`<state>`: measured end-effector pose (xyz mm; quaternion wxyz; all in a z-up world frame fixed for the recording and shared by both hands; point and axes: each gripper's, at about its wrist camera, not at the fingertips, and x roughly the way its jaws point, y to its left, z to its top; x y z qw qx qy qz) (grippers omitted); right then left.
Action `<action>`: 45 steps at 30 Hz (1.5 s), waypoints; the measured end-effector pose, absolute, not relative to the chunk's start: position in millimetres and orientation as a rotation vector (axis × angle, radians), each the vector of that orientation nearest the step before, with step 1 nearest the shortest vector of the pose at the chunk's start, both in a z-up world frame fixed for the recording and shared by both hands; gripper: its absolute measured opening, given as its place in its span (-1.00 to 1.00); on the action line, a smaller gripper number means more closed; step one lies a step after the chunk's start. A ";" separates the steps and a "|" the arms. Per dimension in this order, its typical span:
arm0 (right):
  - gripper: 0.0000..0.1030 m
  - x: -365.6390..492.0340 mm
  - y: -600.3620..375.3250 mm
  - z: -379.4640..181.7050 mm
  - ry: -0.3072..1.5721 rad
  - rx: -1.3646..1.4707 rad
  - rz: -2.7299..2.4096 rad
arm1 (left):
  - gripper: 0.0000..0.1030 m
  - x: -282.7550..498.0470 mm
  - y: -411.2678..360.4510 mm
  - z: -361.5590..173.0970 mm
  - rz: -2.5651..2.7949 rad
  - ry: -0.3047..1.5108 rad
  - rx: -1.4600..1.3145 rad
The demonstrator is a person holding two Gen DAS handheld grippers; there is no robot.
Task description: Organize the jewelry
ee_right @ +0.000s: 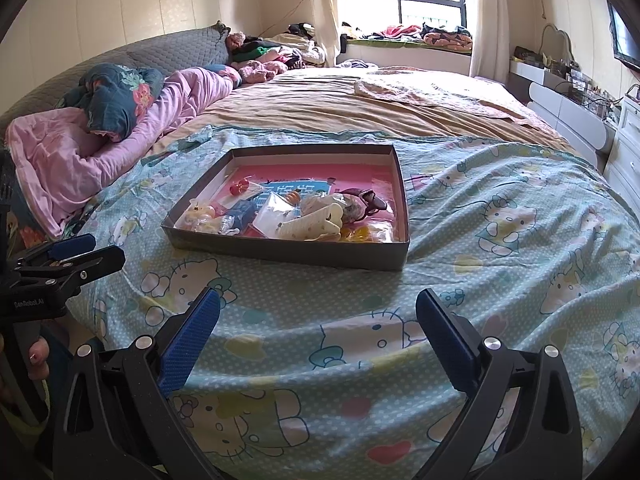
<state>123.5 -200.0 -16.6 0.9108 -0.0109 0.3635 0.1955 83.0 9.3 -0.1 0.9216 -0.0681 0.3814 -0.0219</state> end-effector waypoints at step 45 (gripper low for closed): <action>0.91 256.0 -360.8 -69.6 0.798 0.107 -0.149 | 0.81 201.3 167.0 -58.5 0.426 0.941 -0.303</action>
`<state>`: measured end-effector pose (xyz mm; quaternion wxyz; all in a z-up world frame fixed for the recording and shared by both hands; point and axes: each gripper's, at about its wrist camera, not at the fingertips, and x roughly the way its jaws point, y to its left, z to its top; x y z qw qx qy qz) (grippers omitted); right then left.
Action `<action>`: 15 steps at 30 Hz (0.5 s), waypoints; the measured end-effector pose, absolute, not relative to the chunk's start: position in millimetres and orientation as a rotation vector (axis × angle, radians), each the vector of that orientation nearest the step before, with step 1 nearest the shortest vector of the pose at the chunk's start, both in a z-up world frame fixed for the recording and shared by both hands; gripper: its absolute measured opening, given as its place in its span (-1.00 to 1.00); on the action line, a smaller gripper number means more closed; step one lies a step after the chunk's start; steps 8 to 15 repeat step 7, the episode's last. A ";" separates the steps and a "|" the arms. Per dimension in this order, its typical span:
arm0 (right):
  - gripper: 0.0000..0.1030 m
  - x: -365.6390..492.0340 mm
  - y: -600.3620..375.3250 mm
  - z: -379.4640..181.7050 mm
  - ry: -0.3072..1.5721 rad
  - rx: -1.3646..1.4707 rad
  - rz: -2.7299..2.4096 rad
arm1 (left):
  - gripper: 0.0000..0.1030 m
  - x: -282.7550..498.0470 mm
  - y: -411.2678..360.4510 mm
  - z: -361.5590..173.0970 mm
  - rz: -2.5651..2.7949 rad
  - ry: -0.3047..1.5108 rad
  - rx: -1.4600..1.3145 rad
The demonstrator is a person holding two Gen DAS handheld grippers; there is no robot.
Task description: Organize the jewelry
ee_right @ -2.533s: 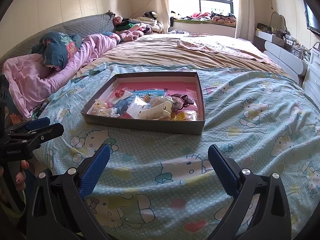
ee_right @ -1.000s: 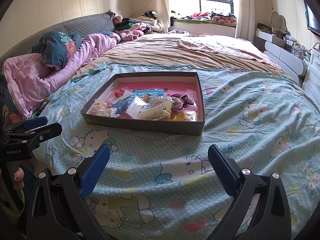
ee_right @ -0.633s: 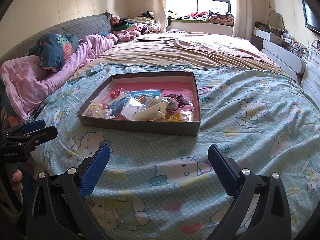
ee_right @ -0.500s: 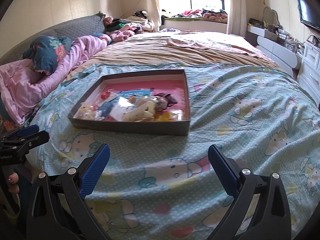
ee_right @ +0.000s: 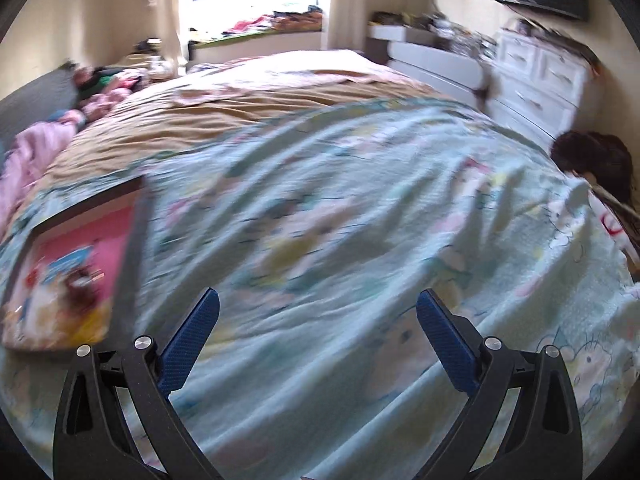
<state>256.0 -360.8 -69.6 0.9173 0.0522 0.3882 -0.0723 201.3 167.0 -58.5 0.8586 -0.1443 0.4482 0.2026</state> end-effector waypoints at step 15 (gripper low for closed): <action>0.91 305.0 -420.3 -105.4 0.859 0.111 -0.349 | 0.84 259.9 223.8 -103.6 0.591 0.988 -0.281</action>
